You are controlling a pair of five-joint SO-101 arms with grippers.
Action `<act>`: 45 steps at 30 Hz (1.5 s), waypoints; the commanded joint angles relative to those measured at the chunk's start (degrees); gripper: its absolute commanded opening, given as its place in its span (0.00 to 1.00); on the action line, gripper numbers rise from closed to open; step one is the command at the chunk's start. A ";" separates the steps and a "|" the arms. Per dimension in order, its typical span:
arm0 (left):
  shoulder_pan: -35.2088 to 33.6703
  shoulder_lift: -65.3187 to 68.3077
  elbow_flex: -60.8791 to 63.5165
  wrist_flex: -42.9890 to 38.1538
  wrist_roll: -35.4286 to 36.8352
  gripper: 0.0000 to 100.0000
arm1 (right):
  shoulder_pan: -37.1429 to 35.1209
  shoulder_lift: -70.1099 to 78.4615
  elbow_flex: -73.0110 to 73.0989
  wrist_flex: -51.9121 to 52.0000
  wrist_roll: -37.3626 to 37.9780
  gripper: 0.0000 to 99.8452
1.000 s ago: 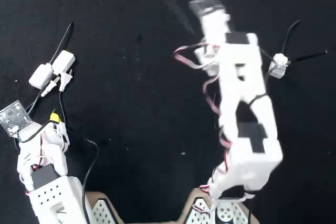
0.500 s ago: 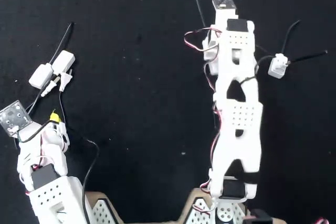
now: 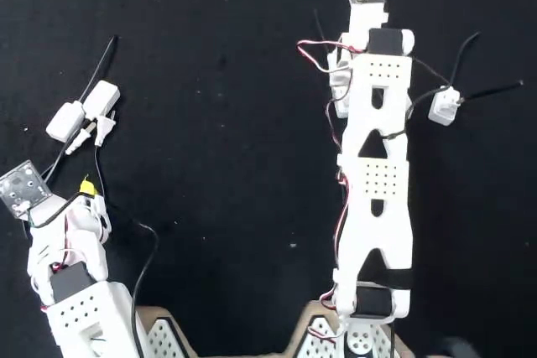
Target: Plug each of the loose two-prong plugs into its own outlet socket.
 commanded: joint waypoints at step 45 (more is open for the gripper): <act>-0.57 0.09 -13.14 1.76 -0.53 0.18 | -54.95 -86.20 152.75 -76.40 4.31 0.18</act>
